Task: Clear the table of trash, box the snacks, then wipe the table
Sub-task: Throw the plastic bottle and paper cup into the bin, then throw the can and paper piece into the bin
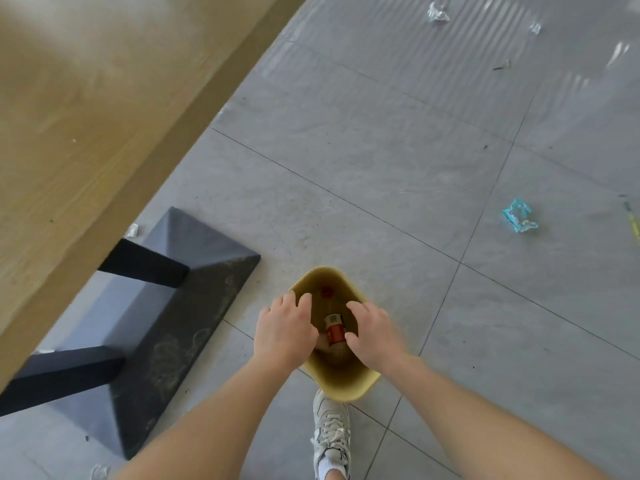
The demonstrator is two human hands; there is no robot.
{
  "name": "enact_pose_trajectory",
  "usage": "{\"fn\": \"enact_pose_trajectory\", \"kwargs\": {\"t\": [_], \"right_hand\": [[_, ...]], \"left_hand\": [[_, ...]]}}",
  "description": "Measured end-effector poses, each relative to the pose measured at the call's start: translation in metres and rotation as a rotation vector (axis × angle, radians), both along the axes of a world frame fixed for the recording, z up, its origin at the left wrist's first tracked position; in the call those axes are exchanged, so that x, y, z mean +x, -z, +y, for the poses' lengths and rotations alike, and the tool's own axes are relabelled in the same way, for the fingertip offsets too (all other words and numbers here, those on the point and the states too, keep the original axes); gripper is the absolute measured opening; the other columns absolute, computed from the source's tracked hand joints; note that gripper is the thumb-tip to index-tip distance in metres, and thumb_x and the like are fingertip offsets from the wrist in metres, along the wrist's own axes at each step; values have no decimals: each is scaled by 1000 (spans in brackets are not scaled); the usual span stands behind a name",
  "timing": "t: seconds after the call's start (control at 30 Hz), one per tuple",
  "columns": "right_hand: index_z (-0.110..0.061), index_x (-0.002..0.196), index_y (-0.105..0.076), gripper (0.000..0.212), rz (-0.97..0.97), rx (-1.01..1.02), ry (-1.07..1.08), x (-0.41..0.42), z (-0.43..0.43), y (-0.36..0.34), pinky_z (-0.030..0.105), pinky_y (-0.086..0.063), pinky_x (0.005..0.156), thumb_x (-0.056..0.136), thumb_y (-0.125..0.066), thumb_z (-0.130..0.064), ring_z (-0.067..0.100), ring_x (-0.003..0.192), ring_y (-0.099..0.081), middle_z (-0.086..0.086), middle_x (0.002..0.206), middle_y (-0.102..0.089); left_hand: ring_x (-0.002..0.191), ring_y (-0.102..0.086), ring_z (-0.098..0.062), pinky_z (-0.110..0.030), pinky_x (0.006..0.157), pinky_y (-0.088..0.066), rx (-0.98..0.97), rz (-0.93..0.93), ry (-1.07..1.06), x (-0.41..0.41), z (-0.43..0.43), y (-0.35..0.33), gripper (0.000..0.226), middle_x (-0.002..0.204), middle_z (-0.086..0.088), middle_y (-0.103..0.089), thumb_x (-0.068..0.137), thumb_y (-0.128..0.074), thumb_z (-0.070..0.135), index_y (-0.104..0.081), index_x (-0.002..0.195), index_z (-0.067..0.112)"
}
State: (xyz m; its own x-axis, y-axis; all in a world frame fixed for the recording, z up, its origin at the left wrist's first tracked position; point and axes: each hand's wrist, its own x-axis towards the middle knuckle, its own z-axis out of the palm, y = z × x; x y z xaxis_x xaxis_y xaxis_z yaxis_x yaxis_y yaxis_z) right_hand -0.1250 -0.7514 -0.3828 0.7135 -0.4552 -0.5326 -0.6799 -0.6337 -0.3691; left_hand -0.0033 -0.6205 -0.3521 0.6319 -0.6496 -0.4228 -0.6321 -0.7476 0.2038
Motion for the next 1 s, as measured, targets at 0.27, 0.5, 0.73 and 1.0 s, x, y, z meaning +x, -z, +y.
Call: {"fn": "enact_pose_trajectory", "kwargs": {"t": [0.27,0.5,0.73,1.0], "right_hand": [[-32,135,-39,48,-11,-61,-47,8,9,-112,42,-51,86,90,-54,-36,25,120,-46,-1,132,-50],[-31,135,-42,49,-155,-193,-98,8,32,-227,34,-48,82,90,-57,-44,21,117,-47,-3,130,-50],[-28,141,-42,55,-337,-272,-229,42,61,-319,30,-48,88,91,-60,-42,17,123,-47,-5,138,-50],[-27,134,-46,55,-469,-287,-463,102,114,-386,22,-42,79,85,-69,-41,16,113,-55,-3,125,-55]], "left_hand": [[104,-52,-19,-33,84,-44,-65,-53,20,-6,21,-108,43,121,1,-55,92,-41,32,-44,134,25],[129,-43,-24,-42,103,-40,-200,-117,-21,-21,60,-226,47,140,-3,-48,94,-43,36,-38,140,28],[139,-35,-30,-47,112,-37,-221,-305,-38,-6,109,-309,49,149,-8,-42,97,-42,39,-34,143,25],[131,-43,-27,-42,100,-43,-244,-375,-277,20,189,-370,52,139,-9,-48,90,-53,35,-40,139,22]]}}
